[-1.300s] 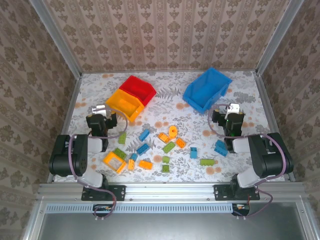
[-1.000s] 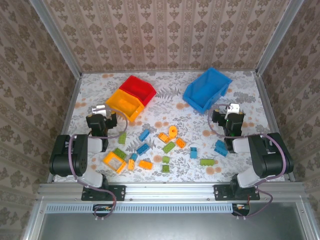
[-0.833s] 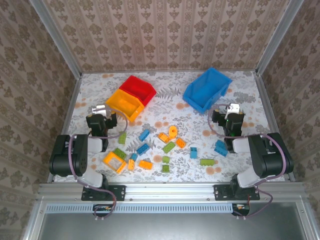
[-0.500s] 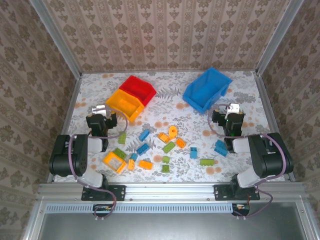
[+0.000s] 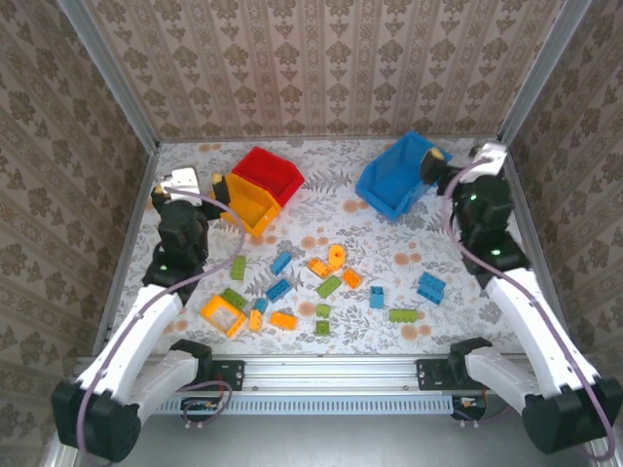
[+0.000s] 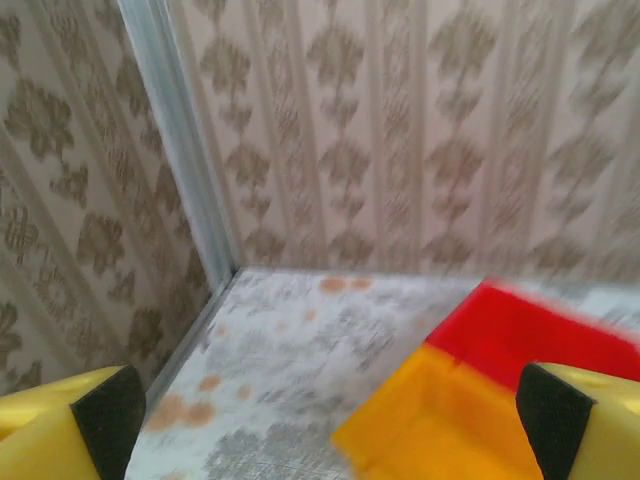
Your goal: Sort the legos into containers by color
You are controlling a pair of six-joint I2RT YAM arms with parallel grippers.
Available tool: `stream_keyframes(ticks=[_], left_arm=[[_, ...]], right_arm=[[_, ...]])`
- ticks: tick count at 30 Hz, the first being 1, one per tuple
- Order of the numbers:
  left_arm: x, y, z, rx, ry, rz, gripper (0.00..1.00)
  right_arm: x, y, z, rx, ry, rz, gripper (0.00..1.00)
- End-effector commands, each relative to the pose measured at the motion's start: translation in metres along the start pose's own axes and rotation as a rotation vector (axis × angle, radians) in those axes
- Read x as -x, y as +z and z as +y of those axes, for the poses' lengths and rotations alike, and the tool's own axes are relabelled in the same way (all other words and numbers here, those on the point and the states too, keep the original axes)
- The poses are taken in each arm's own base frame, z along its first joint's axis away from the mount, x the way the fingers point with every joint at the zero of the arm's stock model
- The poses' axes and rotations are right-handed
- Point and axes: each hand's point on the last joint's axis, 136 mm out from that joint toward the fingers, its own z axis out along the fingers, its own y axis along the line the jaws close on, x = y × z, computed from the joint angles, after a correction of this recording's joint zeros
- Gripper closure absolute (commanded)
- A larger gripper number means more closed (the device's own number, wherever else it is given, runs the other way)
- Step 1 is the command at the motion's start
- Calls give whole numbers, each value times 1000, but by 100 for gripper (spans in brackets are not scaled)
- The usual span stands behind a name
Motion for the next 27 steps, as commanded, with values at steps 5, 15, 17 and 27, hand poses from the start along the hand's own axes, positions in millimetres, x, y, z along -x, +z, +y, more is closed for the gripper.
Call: stream_keyframes(ticks=[5, 15, 17, 27], left_arm=[[-76, -58, 15, 21, -516, 588, 0], [-142, -81, 10, 116, -533, 967, 11], [-151, -72, 3, 102, -522, 1023, 11], [-176, 10, -11, 93, -550, 1102, 13]], right_arm=[[-91, -45, 14, 137, 411, 494, 5], [-150, -97, 9, -75, 261, 835, 30], [-159, -95, 10, -85, 254, 868, 27], [-175, -32, 0, -184, 271, 898, 20]])
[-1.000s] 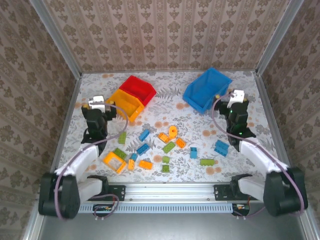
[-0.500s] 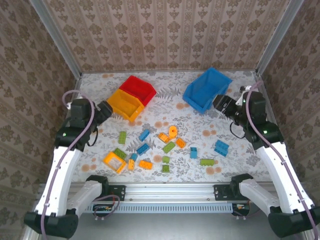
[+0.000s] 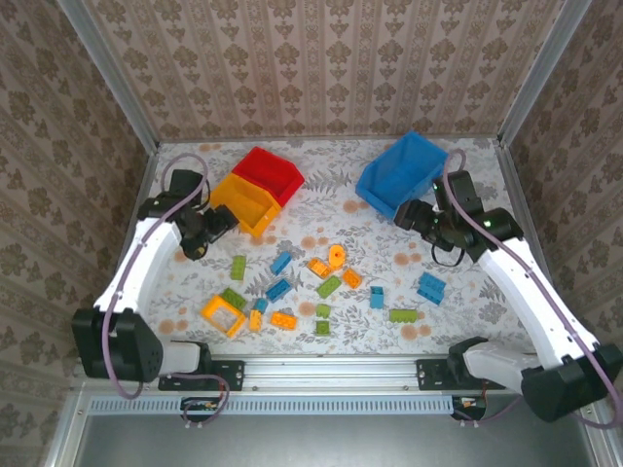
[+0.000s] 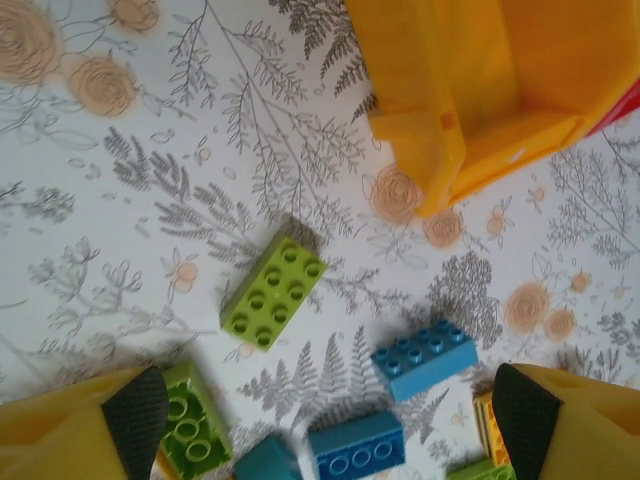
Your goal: Sort the legos into containers by color
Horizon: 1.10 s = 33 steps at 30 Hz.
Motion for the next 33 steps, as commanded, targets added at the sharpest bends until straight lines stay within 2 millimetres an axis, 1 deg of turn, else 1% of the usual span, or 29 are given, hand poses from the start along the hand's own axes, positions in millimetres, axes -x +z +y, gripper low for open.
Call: stream_keyframes(ticks=[1, 4, 7, 10, 11, 13, 16, 18, 23, 24, 27, 33], left_arm=[[24, 8, -21, -79, -5, -14, 15], [39, 26, -30, -94, -22, 5, 19], [51, 43, -39, -91, -14, 22, 22], [57, 61, -43, -79, -19, 52, 27], [58, 68, -44, -78, -20, 63, 30], [60, 78, -44, -67, -24, 76, 34], [61, 90, -39, -26, -19, 87, 38], [63, 95, -37, -15, -13, 89, 39], [65, 107, -34, 13, 8, 99, 47], [65, 109, -32, 19, 11, 97, 48], [66, 113, -30, 28, 29, 95, 55], [68, 118, -26, 45, 59, 81, 64]], right_arm=[[25, 8, 3, 21, 48, -40, 20], [40, 24, 1, 32, 95, -53, 20], [52, 39, -1, 30, 114, -55, 20], [61, 55, -4, 15, 122, -46, 20], [63, 65, -8, -4, 128, -31, 21], [67, 76, -14, -24, 141, -20, 21], [75, 90, -23, -44, 163, -13, 21], [81, 98, -27, -53, 166, -12, 22], [90, 126, -33, -81, 160, 19, 22], [92, 130, -34, -86, 157, 23, 22], [98, 143, -36, -99, 154, 37, 21], [108, 165, -41, -131, 128, 58, 21]])
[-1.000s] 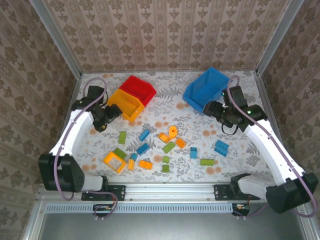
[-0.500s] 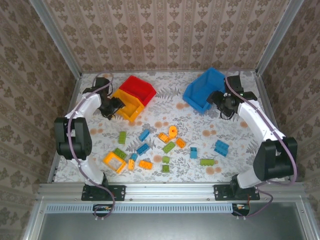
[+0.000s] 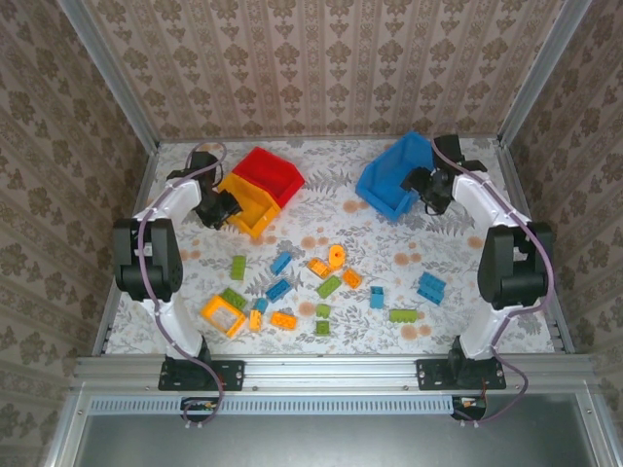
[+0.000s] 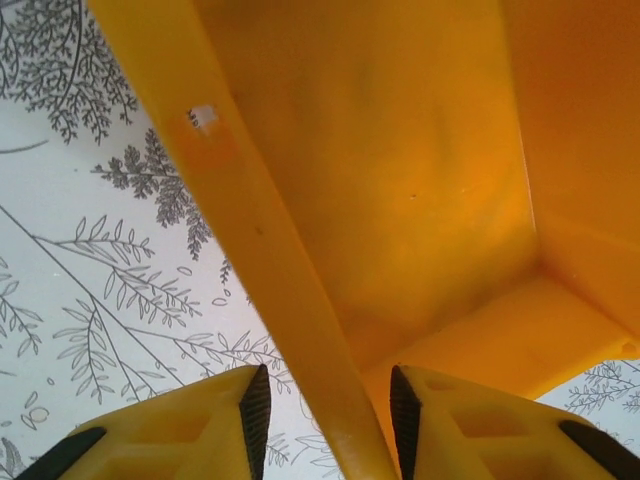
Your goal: Sort the legos into containers by color
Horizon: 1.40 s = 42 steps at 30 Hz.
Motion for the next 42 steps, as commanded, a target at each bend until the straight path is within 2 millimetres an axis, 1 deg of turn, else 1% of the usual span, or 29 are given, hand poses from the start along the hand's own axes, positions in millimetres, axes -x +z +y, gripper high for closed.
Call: stream_keyframes(ticks=[1, 3, 6, 8, 12, 15, 16, 18, 20, 23, 27, 31, 33, 37, 42], left_arm=[[8, 2, 4, 28, 41, -22, 65], [9, 3, 3, 30, 57, -25, 69], [10, 4, 3, 35, 80, -30, 73], [12, 5, 1, 34, 105, -30, 79], [15, 9, -2, 50, 171, -24, 90], [17, 11, -4, 65, 222, -18, 97], [17, 12, -5, 70, 240, -14, 100], [19, 12, -8, 75, 265, -17, 100], [21, 12, -16, 58, 300, -20, 100], [22, 13, -30, 43, 396, -27, 100], [22, 14, -54, 19, 544, -30, 100], [13, 18, -74, -9, 680, -14, 100], [10, 20, -79, -4, 717, -5, 100], [4, 22, -84, -7, 755, 15, 100], [-6, 25, -85, -8, 769, 36, 100]], right_arm=[[14, 8, 3, -6, -25, -3, 21], [17, 15, 2, -19, -26, 9, 22], [22, 27, 0, -42, -35, 20, 28], [25, 34, -1, -57, -54, 31, 32], [32, 44, -3, -102, -111, 46, 39], [35, 49, -5, -132, -162, 65, 52], [35, 49, -5, -139, -183, 68, 58], [36, 48, -4, -148, -234, 70, 69], [35, 44, 1, -156, -309, 67, 79], [30, 37, 9, -169, -426, 60, 90], [22, 31, 18, -152, -483, 53, 93], [12, 29, 38, -104, -535, 60, 94], [8, 30, 46, -87, -550, 62, 94], [3, 37, 55, -56, -576, 88, 94], [-1, 41, 62, -37, -583, 103, 94]])
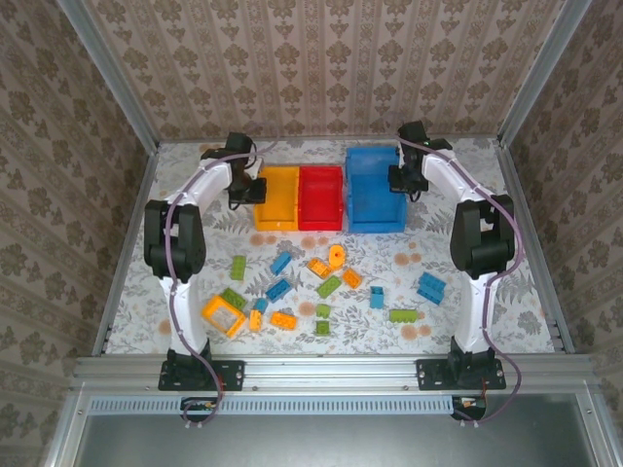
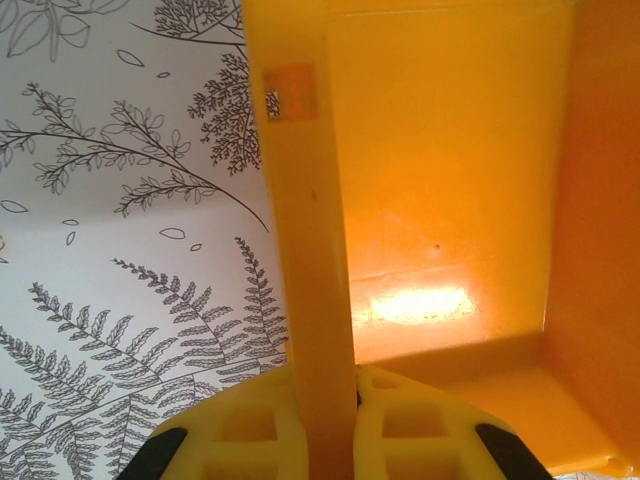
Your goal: Sort the legos into containers by color
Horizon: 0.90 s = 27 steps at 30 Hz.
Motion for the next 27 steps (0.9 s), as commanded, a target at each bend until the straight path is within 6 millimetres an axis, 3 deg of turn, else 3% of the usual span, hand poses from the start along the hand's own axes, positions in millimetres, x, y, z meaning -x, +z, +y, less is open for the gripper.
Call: stream_keyframes(ticks=[1, 7, 9, 17, 23, 27], left_arm=[[-7, 1, -2, 11, 54, 36, 100], [-8, 4, -2, 15, 9, 39, 100], [-9, 5, -3, 13, -10, 44, 100], [-13, -5, -2, 28, -88, 30, 65], [-2, -37, -3, 37, -119, -52, 46], [4, -62, -3, 44, -165, -116, 33]], right_arm=[[8, -6, 13, 43, -28, -9, 94], [6, 0, 19, 50, -17, 21, 94], [3, 2, 18, 47, -9, 30, 90], [3, -9, 15, 41, 29, 15, 58], [14, -37, 12, 22, 54, -50, 46], [17, -63, 9, 13, 81, -99, 43]])
